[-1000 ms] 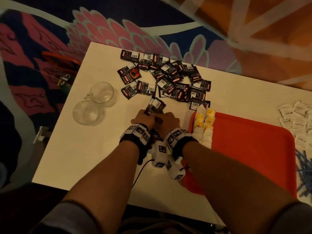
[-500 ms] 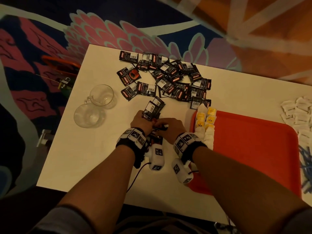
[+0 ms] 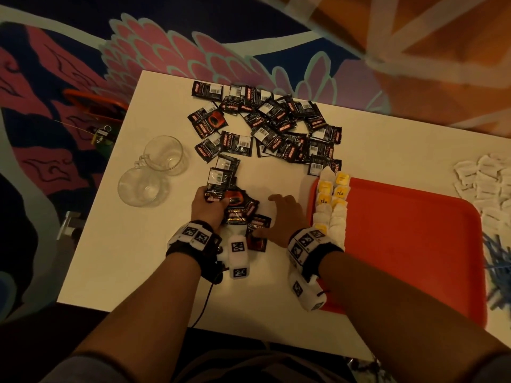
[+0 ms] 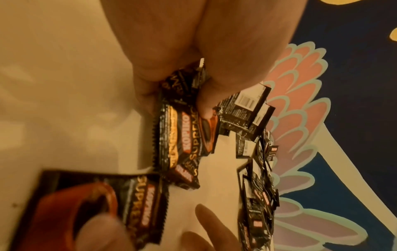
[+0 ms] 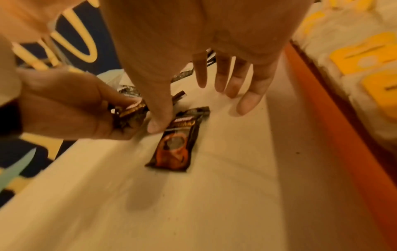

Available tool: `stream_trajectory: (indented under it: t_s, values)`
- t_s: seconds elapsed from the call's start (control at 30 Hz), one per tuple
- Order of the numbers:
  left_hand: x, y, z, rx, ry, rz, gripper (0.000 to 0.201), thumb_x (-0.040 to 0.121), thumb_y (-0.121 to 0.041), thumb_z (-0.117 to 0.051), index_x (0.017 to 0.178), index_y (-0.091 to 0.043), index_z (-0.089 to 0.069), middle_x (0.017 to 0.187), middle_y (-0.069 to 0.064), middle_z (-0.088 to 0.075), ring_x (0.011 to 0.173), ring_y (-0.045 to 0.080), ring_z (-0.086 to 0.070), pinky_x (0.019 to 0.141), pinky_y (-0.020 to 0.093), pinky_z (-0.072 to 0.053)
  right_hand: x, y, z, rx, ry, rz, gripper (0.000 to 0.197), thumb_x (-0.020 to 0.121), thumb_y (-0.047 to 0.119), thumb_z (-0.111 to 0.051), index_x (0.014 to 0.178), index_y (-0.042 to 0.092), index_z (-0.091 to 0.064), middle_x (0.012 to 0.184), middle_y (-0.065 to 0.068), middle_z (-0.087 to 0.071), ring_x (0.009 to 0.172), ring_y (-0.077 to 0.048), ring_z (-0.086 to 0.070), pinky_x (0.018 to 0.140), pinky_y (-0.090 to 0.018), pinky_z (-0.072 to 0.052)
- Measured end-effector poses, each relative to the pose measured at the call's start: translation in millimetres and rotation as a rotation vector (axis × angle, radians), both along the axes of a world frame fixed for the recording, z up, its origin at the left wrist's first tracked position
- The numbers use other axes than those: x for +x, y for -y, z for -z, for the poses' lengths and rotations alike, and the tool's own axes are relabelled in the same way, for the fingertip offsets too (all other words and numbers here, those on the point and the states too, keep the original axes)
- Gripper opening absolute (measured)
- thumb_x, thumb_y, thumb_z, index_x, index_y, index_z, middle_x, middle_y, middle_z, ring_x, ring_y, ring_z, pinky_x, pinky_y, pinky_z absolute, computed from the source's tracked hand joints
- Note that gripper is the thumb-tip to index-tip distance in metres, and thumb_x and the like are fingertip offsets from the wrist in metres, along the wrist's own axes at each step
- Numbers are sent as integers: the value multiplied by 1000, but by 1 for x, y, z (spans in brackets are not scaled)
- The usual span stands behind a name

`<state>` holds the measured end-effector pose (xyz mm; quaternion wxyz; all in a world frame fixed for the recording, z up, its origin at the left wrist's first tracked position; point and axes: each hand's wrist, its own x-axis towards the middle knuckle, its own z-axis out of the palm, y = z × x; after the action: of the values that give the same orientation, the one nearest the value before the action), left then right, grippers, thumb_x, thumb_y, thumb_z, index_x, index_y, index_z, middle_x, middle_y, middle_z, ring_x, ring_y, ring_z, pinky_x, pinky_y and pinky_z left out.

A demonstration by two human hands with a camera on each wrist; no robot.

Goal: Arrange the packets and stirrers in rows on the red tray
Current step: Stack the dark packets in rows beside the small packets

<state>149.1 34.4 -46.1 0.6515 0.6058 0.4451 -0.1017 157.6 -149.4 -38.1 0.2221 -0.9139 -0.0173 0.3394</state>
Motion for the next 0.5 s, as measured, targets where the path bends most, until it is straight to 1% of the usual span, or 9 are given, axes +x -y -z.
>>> stream_trajectory:
  t_s: [0.03, 0.1, 0.17, 0.2, 0.27, 0.33, 0.37, 0.43, 0.5]
  values:
    - [-5, -5, 0, 12, 4, -4, 41, 85, 7, -66, 100, -30, -56, 103, 5, -68, 100, 31, -67, 91, 56, -55, -3, -3, 0, -40, 7, -72, 92, 69, 51, -81, 142, 27, -31, 139, -2, -30, 127, -26, -33, 103, -42, -40]
    - [-15, -13, -2, 32, 9, -21, 40, 86, 9, -64, 100, -29, -56, 103, 5, -68, 100, 31, -67, 91, 56, -55, -7, -11, 0, -105, 59, -184, 83, 68, 44, -83, 136, 26, -38, 135, -2, -30, 122, -25, -33, 98, -43, -45]
    - [-25, -21, -3, 23, 6, -48, 39, 88, 10, -62, 101, -26, -56, 105, 7, -67, 98, 29, -67, 91, 54, -55, -9, -15, 0, -138, 81, -199, 70, 70, 37, -82, 127, 22, -44, 131, -3, -33, 118, -26, -35, 95, -42, -46]
    - [-30, -25, -4, 6, 8, -65, 39, 88, 11, -60, 104, -24, -56, 107, 8, -67, 97, 29, -66, 92, 54, -54, -8, -17, 0, -143, 73, -186, 66, 72, 35, -80, 126, 20, -44, 132, -4, -33, 118, -27, -36, 95, -42, -45]
    - [-39, -31, -7, -84, 11, -102, 40, 90, 13, -57, 111, -20, -55, 112, 11, -66, 100, 31, -65, 91, 56, -54, -4, -18, -2, -99, 16, -113, 63, 82, 30, -72, 134, 19, -38, 136, -8, -37, 121, -30, -40, 98, -42, -44]
    - [-46, -33, -9, -206, 3, -101, 42, 91, 12, -55, 120, -18, -55, 118, 14, -66, 106, 36, -64, 86, 58, -55, 2, -15, -5, 9, -44, 41, 59, 90, 21, -63, 142, 19, -33, 133, -13, -49, 118, -33, -51, 93, -40, -46]
    - [-48, -32, -11, -267, 5, -83, 44, 91, 12, -54, 124, -18, -54, 119, 14, -66, 107, 37, -65, 82, 57, -56, 3, -13, -8, 65, -51, 134, 56, 91, 17, -62, 140, 20, -35, 126, -13, -56, 111, -33, -57, 87, -38, -49]
    - [-50, -27, -16, -374, 24, -28, 47, 92, 11, -52, 131, -17, -52, 121, 15, -67, 106, 38, -66, 72, 53, -59, 7, -9, -12, 164, -38, 290, 52, 86, 16, -69, 128, 23, -40, 110, -10, -64, 93, -27, -64, 75, -34, -54]
    - [-49, -17, -22, -442, 37, 44, 49, 93, 10, -52, 134, -18, -51, 124, 17, -66, 107, 38, -66, 66, 49, -60, 10, -6, -15, 245, -29, 361, 43, 81, 19, -76, 112, 24, -47, 93, -4, -67, 79, -19, -64, 60, -27, -52]
